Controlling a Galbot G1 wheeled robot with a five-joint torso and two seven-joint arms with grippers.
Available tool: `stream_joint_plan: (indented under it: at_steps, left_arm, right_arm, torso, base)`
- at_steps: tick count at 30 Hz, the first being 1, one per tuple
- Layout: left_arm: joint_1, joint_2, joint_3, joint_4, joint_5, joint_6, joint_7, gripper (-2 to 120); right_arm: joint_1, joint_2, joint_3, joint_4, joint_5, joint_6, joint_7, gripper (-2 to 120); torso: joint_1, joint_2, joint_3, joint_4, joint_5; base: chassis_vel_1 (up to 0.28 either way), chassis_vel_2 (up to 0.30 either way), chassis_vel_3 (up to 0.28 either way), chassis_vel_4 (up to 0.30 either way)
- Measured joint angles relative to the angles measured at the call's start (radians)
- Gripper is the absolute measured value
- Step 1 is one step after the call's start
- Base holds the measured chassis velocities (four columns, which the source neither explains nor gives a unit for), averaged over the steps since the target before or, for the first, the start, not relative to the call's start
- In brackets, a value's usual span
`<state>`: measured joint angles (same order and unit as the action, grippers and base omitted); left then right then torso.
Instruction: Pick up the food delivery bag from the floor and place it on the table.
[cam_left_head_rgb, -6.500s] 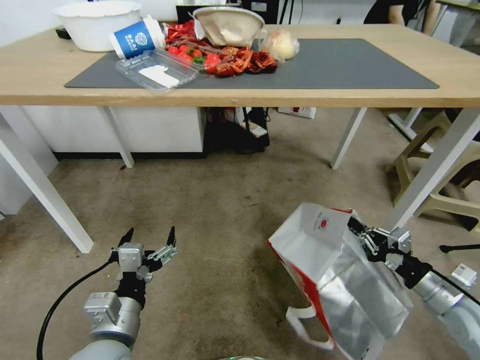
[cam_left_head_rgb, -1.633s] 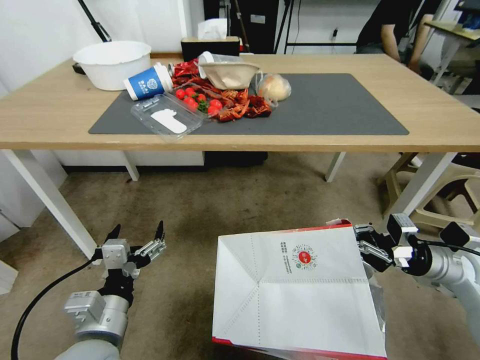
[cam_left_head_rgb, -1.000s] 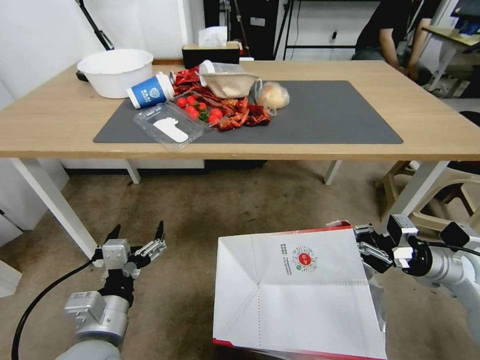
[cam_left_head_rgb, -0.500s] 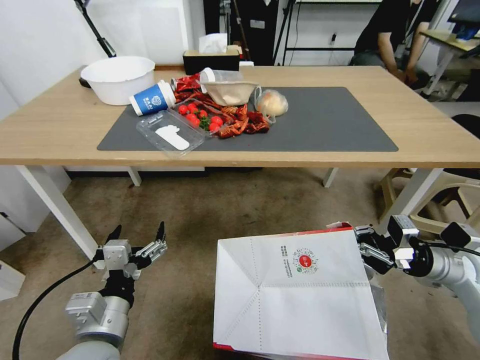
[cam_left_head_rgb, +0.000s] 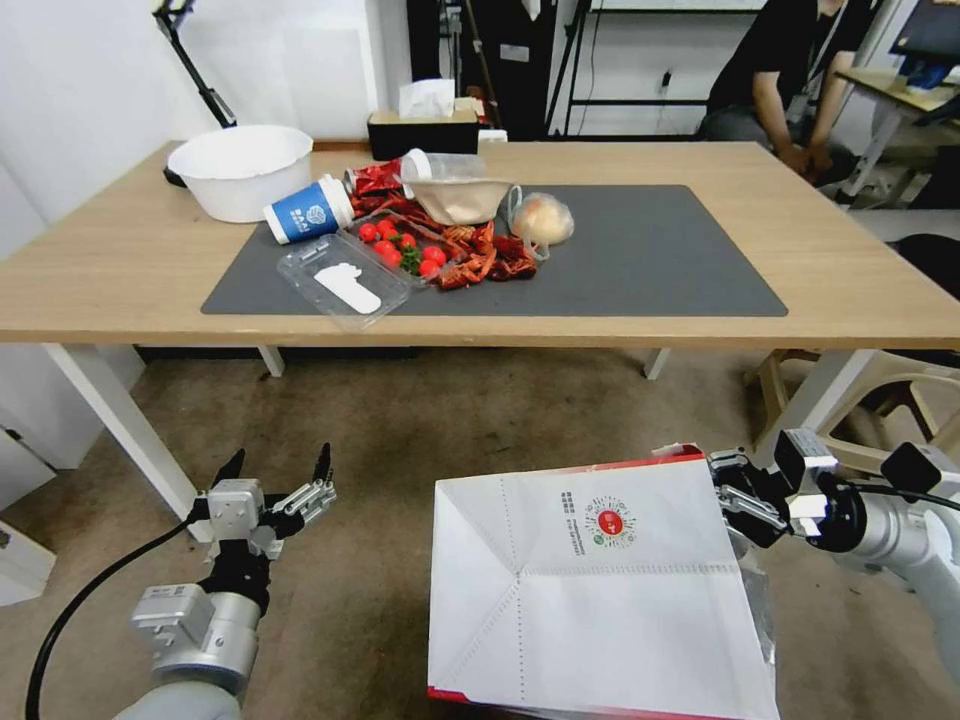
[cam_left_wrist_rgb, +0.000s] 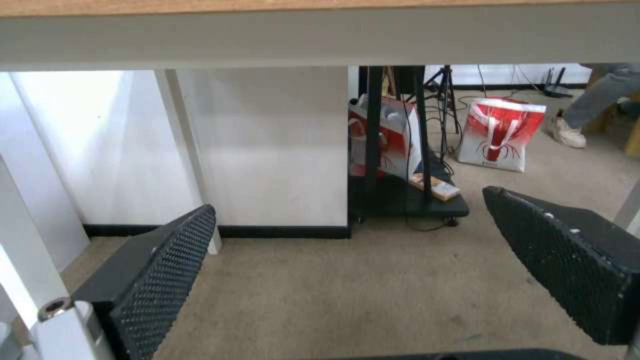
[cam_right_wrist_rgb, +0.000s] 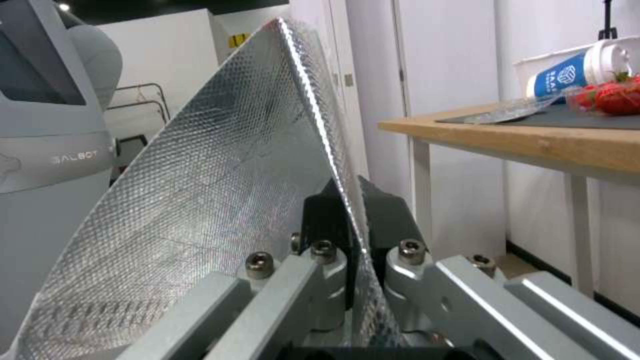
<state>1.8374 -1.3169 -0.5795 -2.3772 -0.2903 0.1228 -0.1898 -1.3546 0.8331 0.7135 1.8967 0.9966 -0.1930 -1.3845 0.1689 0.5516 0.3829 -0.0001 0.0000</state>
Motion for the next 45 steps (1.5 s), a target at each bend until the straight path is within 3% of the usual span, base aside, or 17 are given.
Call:
stream_joint_plan:
  at_steps: [45]
  left_arm:
    - [-0.001,-0.002,-0.002,0.000,0.004,0.001,-0.002,100]
  right_arm:
    - [0.004,0.012,-0.004,0.005,-0.010,0.000,-0.004,0]
  torso:
    - [0.075,0.187,0.112,0.0000,0.0000]
  base:
    - [0.000,0.000,0.000,0.000]
